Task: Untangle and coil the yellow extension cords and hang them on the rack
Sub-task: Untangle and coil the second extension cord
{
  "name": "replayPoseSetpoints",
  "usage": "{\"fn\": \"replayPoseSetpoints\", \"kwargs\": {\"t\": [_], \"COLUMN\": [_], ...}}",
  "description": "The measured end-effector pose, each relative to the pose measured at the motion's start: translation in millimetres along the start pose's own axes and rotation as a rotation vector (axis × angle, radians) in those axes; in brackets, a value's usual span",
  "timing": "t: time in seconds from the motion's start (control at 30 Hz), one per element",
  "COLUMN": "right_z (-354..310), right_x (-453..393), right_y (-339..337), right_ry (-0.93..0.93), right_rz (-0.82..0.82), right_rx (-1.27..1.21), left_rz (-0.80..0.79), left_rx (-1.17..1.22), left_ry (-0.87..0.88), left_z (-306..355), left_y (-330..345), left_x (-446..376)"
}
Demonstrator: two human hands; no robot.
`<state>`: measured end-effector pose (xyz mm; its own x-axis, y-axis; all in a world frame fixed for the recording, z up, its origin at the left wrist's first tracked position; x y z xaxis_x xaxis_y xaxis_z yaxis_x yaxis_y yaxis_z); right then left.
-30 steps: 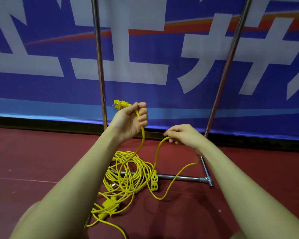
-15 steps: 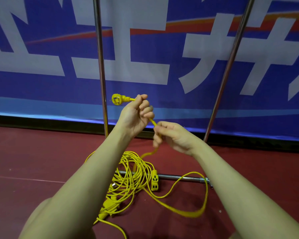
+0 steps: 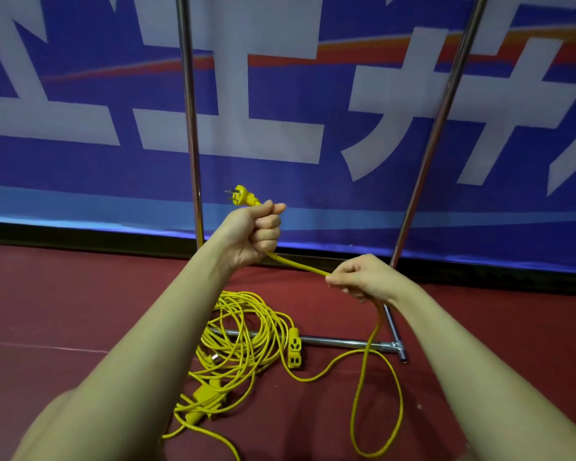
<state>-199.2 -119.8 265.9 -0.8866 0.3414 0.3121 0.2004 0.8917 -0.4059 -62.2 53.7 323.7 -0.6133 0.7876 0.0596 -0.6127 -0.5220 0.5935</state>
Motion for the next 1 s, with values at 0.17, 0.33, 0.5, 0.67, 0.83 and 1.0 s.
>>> {"fn": "replayPoseSetpoints", "kwargs": {"t": [0.17, 0.33, 0.5, 0.67, 0.83, 1.0], "right_z": [18, 20, 14, 18, 7, -31], "right_x": [-2, -4, -7, -6, -10, -7], "right_y": [-17, -17, -9, -12, -2, 2], "right_ry": [0.041, 0.068, 0.078, 0.013, 0.109, 0.099], "right_rz": [0.156, 0.081, 0.209, 0.453, 0.303, 0.150], "right_rx": [-0.082, -0.475, -0.377, -0.035, -0.567, -1.091], "left_rz": [-0.110, -0.389, -0.567, -0.500, -0.399, -0.374], "left_rx": [0.038, -0.015, -0.118, -0.115, -0.475, -0.572], "left_ry": [0.104, 0.027, -0.040, -0.037, -0.278, -0.473], "left_z": [17, 13, -14, -8, -15, -51], "left_y": [-6, -11, 9, 10, 12, 7], "left_x": [9, 18, 26, 26, 27, 19]}}
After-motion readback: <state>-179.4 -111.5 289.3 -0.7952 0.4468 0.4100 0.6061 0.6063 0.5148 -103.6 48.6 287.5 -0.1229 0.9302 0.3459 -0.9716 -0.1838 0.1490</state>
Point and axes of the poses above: each hand's wrist, its own x-axis away from the middle knuckle, its own y-axis out of the palm, z = x × y, the point moved 1 cm from there along -x, towards the middle knuckle, and after that the axes turned 8 degrees about y, right-handed, at the moved point
